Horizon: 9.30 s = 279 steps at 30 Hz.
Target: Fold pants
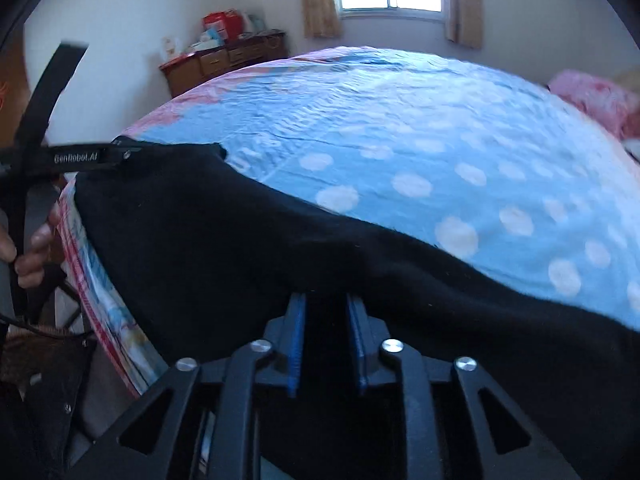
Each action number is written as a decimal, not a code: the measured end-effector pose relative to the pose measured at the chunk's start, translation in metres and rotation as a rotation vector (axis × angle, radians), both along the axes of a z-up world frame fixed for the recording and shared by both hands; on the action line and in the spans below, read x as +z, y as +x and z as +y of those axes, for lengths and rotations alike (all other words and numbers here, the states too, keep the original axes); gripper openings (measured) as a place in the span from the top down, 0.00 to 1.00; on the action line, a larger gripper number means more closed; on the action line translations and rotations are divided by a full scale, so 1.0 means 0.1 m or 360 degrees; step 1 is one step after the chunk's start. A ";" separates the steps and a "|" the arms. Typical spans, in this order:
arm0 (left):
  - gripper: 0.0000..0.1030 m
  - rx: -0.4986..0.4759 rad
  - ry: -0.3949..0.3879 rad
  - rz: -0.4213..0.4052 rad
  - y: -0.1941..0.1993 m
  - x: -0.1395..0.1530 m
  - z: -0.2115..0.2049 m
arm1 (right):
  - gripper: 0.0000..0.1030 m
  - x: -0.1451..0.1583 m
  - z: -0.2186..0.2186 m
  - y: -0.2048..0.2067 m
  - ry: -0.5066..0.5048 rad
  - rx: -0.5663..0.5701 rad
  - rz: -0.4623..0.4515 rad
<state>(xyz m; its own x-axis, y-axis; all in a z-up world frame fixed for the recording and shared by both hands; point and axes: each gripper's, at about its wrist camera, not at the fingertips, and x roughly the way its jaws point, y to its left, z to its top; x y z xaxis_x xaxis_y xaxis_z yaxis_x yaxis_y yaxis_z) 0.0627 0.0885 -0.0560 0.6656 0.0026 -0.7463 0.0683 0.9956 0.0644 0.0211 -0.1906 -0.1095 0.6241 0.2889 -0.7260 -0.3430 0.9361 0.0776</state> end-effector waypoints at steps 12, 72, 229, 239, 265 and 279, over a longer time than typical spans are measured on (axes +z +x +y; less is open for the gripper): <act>0.00 -0.0511 0.0049 -0.0062 -0.28 -0.07 -1.44 | 0.73 0.25 -1.70 -1.04 0.0304 -0.0731 -0.0034; 0.00 -0.0001 -0.0017 -0.0148 -0.21 0.26 -0.23 | 0.95 1.11 -1.59 -1.35 0.0355 -0.0781 -0.0602; 0.78 0.0560 -0.0837 -0.0192 -0.11 -0.26 1.96 | 0.22 0.22 0.25 -0.27 0.0523 -0.0373 -0.0125; 0.78 -0.0302 -0.0506 -0.0559 -0.37 0.60 0.38 | 0.22 0.35 -0.87 -0.47 0.0750 -0.0720 -0.0065; 0.78 -0.1297 0.0245 -0.0513 -1.37 -0.42 -2.13 | 0.22 0.21 -1.73 -0.92 0.0975 -0.1013 -0.0067; 0.78 -0.1360 0.0436 -0.0406 -1.43 -0.65 -2.38 | 0.22 0.16 -1.75 -0.88 0.1048 -0.1011 -0.0002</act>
